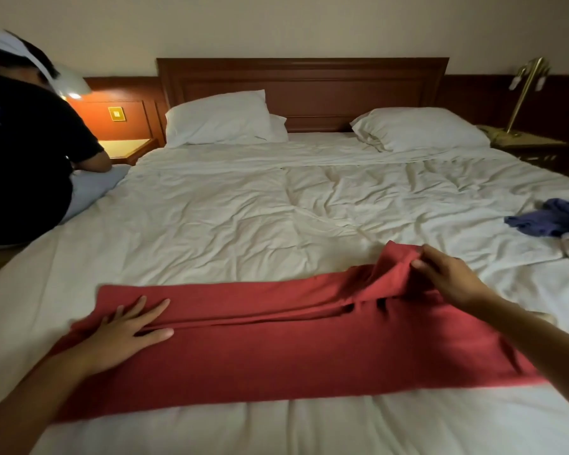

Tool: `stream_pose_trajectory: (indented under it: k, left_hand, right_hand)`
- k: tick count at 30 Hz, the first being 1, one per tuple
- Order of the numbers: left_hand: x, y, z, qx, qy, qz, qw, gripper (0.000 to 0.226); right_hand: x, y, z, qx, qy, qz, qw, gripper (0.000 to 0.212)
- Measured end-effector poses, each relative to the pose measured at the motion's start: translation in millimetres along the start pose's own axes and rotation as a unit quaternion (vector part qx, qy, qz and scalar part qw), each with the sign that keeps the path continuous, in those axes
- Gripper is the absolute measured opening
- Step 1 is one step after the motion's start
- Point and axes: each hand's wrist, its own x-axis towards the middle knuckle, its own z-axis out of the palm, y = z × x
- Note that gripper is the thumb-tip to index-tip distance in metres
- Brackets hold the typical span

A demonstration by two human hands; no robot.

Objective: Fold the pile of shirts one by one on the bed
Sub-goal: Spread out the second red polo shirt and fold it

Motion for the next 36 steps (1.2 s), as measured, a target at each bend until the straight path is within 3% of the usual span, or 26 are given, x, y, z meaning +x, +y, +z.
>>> stream_pose_trajectory:
  k: [2, 6, 8, 11, 15, 20, 22, 25, 26, 28, 30, 31, 34, 36]
  left_hand:
    - [5, -4, -1, -0.007, 0.007, 0.008, 1.0, 0.069]
    - [18, -15, -7, -0.02, 0.019, 0.021, 0.999, 0.056]
    - [23, -18, -15, -0.089, 0.009, 0.032, 0.996, 0.048]
    - [34, -24, -25, -0.197, 0.079, 0.065, 0.975, 0.037]
    - [63, -42, -18, -0.016, 0.205, 0.036, 0.978, 0.026]
    - [85, -46, -14, 0.053, 0.305, 0.042, 0.95, 0.002]
    - [90, -45, -13, 0.039, 0.318, 0.015, 0.947, 0.006]
    - [93, -45, -9, 0.056, 0.298, 0.008, 0.953, 0.009]
    - [92, -44, -8, 0.061, 0.286, 0.005, 0.956, 0.019]
    - [86, -42, -6, 0.046, 0.264, 0.005, 0.963, 0.053]
    - [75, -33, -2, 0.021, 0.253, 0.019, 0.967, 0.064]
    - [69, -26, 2, 0.014, 0.245, 0.028, 0.969, 0.06]
    - [52, 5, 17, -0.018, 0.204, 0.06, 0.977, 0.055]
    - [42, 28, 24, -0.04, 0.174, 0.071, 0.981, 0.055]
  right_hand:
    - [23, -1, 10, 0.027, -0.012, 0.053, 0.998, 0.017]
    - [72, -9, 27, -0.028, -0.102, 0.02, 0.994, 0.009]
    - [93, -7, 37, -0.075, -0.16, 0.011, 0.984, 0.018]
    - [105, 2, 58, -0.185, -0.257, 0.016, 0.948, 0.03]
    - [88, 21, 61, -0.115, -0.19, 0.015, 0.975, 0.029]
    - [76, 42, 54, -0.157, -0.12, -0.013, 0.98, 0.063]
    - [77, 43, 54, -0.163, -0.099, 0.007, 0.982, 0.063]
    - [75, 40, 61, -0.217, -0.137, 0.07, 0.964, 0.058]
    - [70, 37, 61, -0.21, -0.118, 0.084, 0.967, 0.057]
    - [53, 29, 54, -0.162, 0.0, 0.114, 0.98, 0.054]
    - [32, 26, 47, -0.101, 0.084, 0.171, 0.977, 0.061]
    - [22, 25, 43, -0.081, 0.072, 0.204, 0.973, 0.068]
    - [-6, 24, 32, -0.072, -0.072, 0.27, 0.958, 0.093]
    - [-10, 21, 19, -0.092, -0.133, 0.279, 0.947, 0.091]
